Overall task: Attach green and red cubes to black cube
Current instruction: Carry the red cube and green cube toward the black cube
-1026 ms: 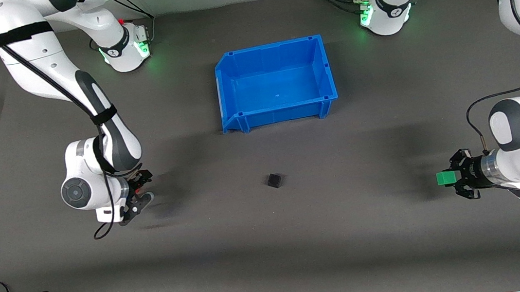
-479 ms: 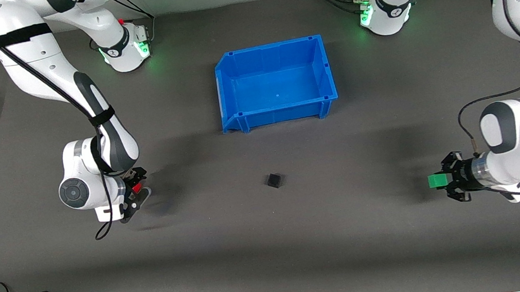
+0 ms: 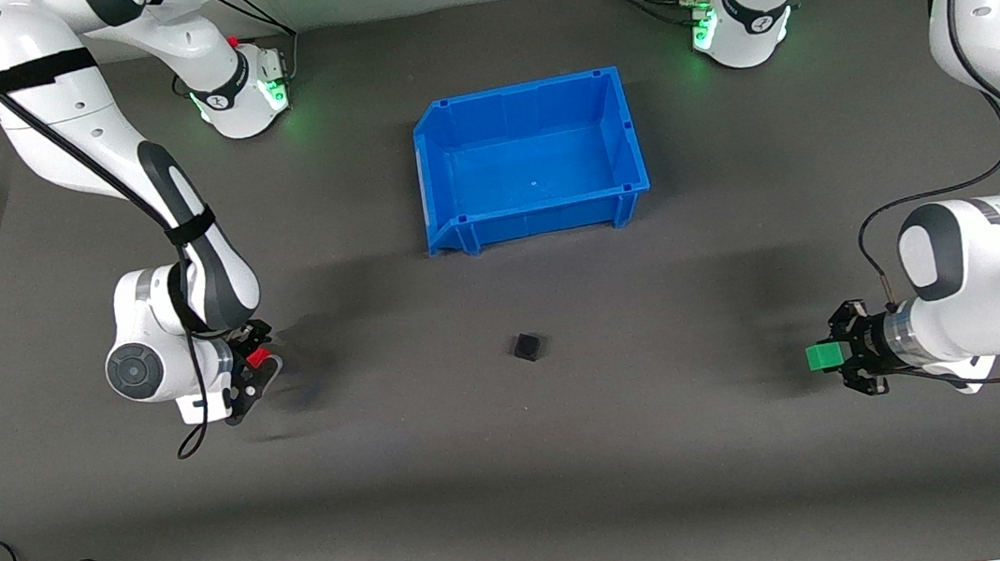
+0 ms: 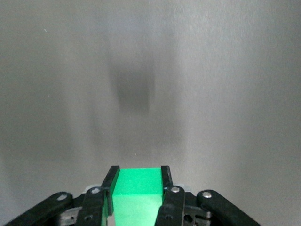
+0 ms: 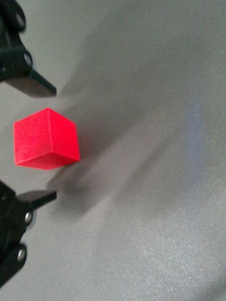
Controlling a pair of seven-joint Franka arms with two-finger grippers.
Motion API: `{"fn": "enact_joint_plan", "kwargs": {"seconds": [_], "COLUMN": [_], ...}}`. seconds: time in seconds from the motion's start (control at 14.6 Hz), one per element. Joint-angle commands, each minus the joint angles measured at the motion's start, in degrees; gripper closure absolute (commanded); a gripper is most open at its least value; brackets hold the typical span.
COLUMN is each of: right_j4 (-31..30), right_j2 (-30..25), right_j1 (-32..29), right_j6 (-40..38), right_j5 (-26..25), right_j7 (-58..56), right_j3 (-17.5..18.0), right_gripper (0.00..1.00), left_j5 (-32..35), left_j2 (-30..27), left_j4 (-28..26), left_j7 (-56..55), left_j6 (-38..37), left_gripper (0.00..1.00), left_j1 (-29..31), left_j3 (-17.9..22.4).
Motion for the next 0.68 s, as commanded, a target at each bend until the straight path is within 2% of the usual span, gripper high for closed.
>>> {"fn": "enact_joint_plan", "kwargs": {"seconds": [0.0, 0.14, 0.21, 0.34, 0.48, 0.62], "right_j4": [-1.23, -1.23, -1.14, -1.05, -0.88, -0.61], "right_j2": [-0.86, -0.6, -0.6, -0.16, 0.72, 0.72], "right_j1": [-0.03, -0.46, -0.64, -2.3, -4.33, -5.03], "right_j6": [0.15, 0.5, 0.41, 0.15, -0.29, -0.81], "right_j5": [0.11, 0.38, 0.73, 5.62, 10.03, 11.62], "right_j7": [-1.16, -0.64, -0.2, -0.28, -0.2, 0.42], "right_j3": [-0.09, -0.09, -0.09, -0.09, -0.09, -0.09], "right_gripper": [0.51, 0.61, 0.62, 0.68, 0.82, 0.98], "left_j5": [1.21, 1.56, 2.0, 2.36, 2.36, 2.36], "left_j2": [1.1, 1.54, 1.63, 2.07, 2.33, 3.47], "left_j4": [0.14, 0.23, 0.23, 0.4, 0.58, 1.98], "left_j7": [-2.54, -6.21, -7.62, -8.95, -10.53, -13.95], "left_j6": [1.36, 4.07, 5.3, 5.49, 5.58, 5.58], "left_gripper": [1.0, 1.0, 1.0, 1.0, 1.0, 1.0], "left_j1": [-4.97, -6.12, -6.82, -8.14, -8.76, -10.24], "left_j3": [0.84, 0.84, 0.84, 0.84, 0.84, 0.84]}}
